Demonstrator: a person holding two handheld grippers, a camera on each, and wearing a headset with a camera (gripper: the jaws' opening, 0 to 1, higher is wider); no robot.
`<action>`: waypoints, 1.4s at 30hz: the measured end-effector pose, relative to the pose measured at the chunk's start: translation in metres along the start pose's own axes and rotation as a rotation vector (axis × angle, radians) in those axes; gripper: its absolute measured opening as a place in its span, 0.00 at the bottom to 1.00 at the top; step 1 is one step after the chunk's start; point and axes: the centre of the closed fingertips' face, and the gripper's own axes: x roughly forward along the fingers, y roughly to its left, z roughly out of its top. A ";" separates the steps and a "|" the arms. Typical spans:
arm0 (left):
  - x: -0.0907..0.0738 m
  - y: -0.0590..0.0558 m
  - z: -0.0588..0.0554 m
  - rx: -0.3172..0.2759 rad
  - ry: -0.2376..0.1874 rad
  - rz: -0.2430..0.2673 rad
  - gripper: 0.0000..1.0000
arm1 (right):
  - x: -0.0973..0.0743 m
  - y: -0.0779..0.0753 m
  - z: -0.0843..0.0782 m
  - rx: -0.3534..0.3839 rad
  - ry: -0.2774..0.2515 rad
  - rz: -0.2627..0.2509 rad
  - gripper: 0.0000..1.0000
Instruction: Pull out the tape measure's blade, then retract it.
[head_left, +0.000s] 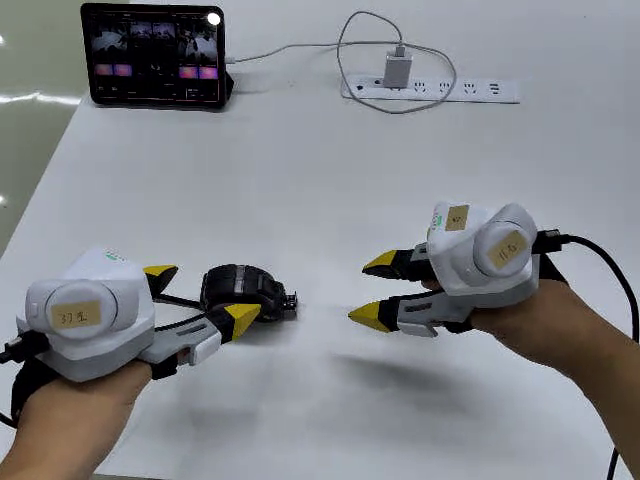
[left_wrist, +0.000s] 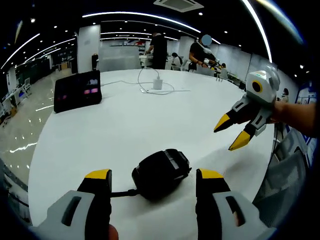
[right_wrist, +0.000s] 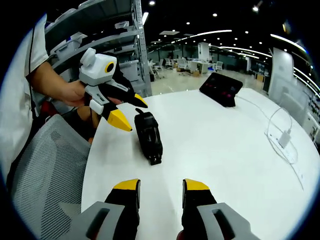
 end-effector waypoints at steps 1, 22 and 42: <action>0.000 0.000 -0.001 0.004 0.003 -0.006 0.65 | -0.003 0.000 0.000 0.004 -0.002 -0.004 0.30; -0.013 -0.009 -0.006 0.080 0.010 -0.085 0.72 | -0.038 0.007 -0.024 0.046 -0.018 -0.070 0.38; -0.024 -0.016 -0.019 0.113 0.034 -0.145 0.83 | -0.072 0.020 -0.047 0.091 -0.023 -0.157 0.56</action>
